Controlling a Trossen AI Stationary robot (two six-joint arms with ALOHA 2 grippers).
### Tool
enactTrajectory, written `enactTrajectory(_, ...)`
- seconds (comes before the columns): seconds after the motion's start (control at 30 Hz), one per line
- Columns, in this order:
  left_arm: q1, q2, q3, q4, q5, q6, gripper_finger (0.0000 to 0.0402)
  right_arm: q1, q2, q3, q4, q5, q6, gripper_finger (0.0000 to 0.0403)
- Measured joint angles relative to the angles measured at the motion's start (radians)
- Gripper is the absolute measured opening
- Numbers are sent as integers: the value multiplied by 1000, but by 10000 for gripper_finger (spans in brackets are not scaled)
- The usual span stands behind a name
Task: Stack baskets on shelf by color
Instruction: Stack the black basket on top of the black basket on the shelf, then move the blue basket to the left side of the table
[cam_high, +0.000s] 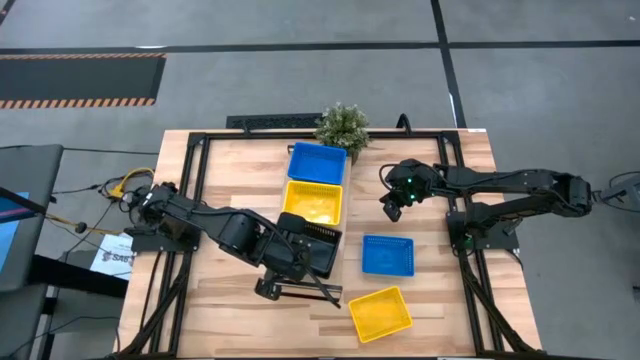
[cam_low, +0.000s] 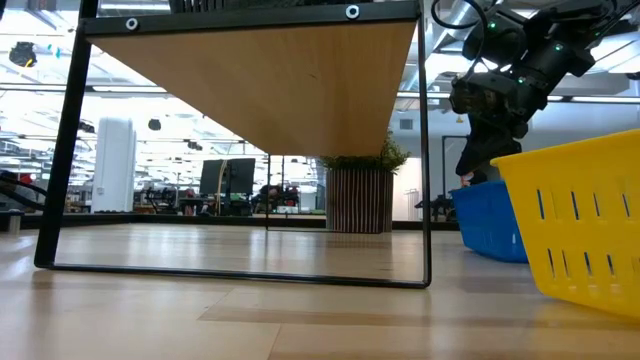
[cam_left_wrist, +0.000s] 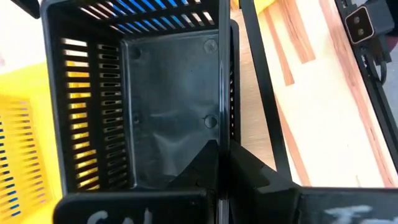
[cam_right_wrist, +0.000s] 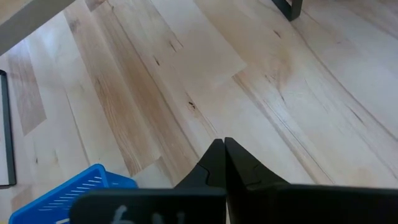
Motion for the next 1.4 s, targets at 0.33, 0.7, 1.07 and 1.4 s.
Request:
enactTrajectory(0.33,-6,0,0,3,11,14,4,0,0,0,0,0,-3,7)
enactTrajectory(0.7,-6,0,0,3,-25,-24,95,0,0,0,0,0,-3,7)
enactTrajectory(1.07,-5,18,0,-1,-9,-200,90,0,0,0,-8,-3,-2,7)
enactTrajectory(1.4,-5,60,1,19,101,-250,71,46,0,0,-35,-4,5,7)
